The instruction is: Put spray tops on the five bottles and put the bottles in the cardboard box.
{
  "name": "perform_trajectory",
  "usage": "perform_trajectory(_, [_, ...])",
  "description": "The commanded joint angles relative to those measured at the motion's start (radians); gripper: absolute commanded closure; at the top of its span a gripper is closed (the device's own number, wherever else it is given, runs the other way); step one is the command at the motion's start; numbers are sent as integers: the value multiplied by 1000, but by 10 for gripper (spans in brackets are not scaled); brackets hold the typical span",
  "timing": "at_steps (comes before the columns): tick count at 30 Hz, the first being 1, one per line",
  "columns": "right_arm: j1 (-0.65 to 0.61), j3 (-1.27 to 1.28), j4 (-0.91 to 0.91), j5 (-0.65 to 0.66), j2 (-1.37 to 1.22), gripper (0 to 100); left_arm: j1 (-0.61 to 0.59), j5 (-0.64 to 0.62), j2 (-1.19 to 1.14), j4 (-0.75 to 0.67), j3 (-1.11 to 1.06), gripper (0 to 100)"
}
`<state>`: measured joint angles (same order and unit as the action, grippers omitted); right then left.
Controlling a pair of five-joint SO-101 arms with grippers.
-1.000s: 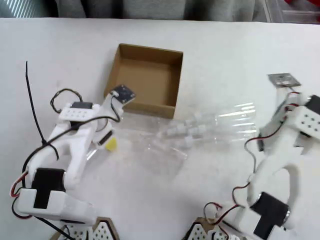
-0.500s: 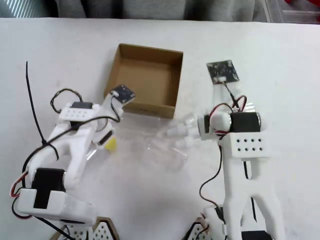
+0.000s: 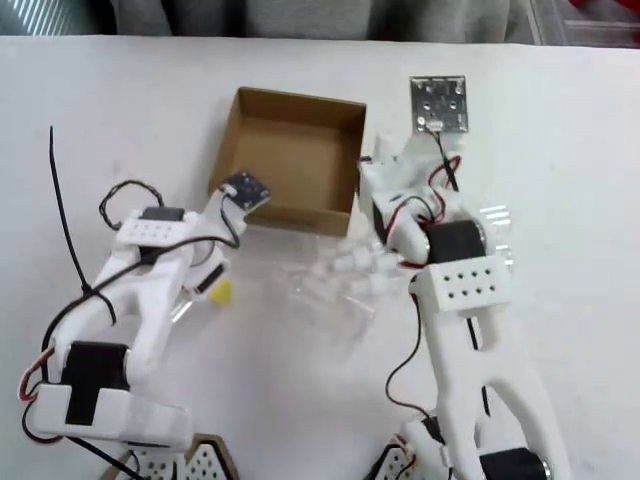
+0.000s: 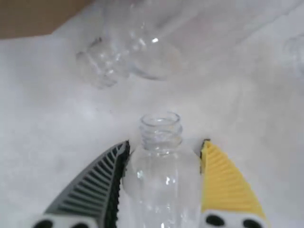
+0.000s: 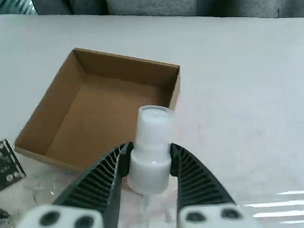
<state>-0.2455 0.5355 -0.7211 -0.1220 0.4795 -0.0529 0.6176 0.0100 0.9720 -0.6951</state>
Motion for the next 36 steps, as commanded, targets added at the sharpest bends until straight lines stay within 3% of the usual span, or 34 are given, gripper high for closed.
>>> perform_trajectory(1, [-41, -12, 137, -95, -58, 978, -18, 9, 59, -20, -14, 872])
perform_trajectory(7, [-68, -12, 387, -241, -142, 978, -18, 9, 74, -37, -29, 872])
perform_trajectory(14, [-67, -5, 444, -614, -147, 979, -18, 9, 74, -38, -28, 872])
perform_trajectory(23, [-67, 87, 430, -621, -145, 979, -18, -97, 110, -61, -23, 872])
perform_trajectory(36, [-68, 133, 426, -559, -104, 979, -116, -106, 492, -61, -31, 872])
